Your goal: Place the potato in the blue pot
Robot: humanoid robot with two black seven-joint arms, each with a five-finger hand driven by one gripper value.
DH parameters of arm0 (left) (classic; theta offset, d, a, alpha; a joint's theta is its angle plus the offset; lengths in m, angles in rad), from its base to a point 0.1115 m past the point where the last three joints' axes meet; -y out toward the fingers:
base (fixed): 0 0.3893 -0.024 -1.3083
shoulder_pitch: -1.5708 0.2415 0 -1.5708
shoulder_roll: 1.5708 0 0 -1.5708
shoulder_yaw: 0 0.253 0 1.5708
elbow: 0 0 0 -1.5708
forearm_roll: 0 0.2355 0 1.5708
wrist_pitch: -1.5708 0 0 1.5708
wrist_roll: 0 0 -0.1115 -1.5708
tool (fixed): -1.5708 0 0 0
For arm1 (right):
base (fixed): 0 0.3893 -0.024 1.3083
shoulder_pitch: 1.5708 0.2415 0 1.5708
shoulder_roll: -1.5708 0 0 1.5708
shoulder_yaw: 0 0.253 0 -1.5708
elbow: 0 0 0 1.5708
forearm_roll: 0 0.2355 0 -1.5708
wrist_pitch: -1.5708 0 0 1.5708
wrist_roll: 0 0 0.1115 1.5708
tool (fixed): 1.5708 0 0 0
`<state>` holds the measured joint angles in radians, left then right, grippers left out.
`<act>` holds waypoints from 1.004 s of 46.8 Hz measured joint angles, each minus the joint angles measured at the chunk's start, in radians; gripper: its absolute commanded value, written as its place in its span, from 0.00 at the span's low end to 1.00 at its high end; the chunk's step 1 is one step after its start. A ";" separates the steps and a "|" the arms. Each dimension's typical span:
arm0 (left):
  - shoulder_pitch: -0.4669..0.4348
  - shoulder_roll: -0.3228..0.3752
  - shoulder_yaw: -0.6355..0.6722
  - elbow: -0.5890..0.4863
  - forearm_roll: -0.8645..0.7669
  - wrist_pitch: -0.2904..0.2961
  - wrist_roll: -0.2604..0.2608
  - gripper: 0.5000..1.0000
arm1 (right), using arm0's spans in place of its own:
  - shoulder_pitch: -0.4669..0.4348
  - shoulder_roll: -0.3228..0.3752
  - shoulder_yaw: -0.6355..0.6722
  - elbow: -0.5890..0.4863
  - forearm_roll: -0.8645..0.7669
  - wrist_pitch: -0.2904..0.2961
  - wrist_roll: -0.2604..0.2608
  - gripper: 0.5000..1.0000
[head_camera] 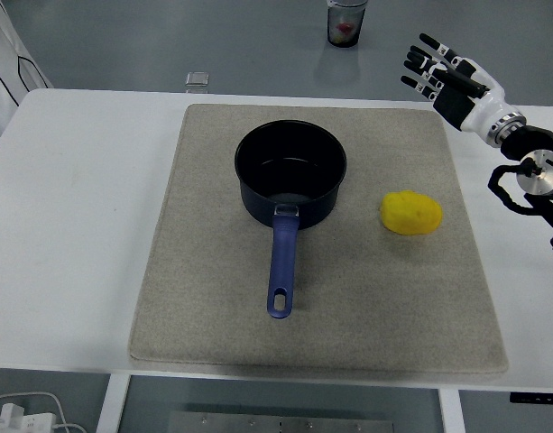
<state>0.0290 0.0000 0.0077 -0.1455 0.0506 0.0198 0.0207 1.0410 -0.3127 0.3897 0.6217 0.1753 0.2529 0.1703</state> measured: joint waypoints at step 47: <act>-0.006 0.000 0.000 0.016 0.000 0.002 -0.004 0.99 | -0.008 -0.003 -0.002 0.000 -0.085 0.001 0.000 0.86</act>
<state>0.0232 0.0000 0.0077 -0.1293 0.0506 0.0215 0.0169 1.0329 -0.3157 0.3876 0.6213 0.0904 0.2543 0.1702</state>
